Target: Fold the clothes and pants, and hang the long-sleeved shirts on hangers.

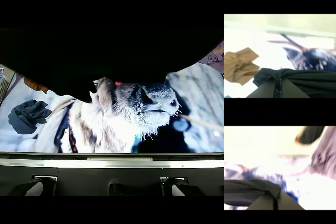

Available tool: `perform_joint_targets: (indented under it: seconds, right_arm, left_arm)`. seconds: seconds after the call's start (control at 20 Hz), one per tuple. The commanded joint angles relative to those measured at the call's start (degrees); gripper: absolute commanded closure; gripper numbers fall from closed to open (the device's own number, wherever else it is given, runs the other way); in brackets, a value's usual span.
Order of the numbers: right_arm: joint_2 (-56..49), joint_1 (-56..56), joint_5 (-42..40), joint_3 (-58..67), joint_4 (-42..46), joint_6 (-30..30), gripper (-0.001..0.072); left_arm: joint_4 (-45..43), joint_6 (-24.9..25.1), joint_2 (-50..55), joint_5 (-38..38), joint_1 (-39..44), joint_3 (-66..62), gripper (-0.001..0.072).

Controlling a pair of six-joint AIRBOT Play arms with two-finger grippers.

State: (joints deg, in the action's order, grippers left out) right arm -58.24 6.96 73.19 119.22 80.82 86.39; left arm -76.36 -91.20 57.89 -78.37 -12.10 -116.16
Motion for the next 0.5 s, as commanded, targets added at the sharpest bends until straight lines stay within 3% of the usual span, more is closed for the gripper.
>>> perform_joint_targets:
  seconds: [0.0,0.15,0.3,0.45]
  right_arm:
    - [6.69,-0.07,0.55,1.99,1.79,2.45,0.0685]
    - [6.69,-0.07,0.90,1.99,1.90,4.11,0.0685]
    - [2.58,-0.09,6.27,1.95,1.73,7.74,0.0685]
    - [-5.51,-0.09,13.99,-0.37,1.75,10.10,0.0685]
  left_arm:
    - [-6.03,-5.88,-10.93,-0.96,0.02,3.41,0.0690]
    - [-6.03,-6.86,-13.92,-2.01,0.02,4.22,0.0690]
    - [-5.51,-6.51,-11.72,-2.32,0.04,4.70,0.0690]
    - [2.49,0.00,-2.99,-5.57,0.04,8.11,0.0690]
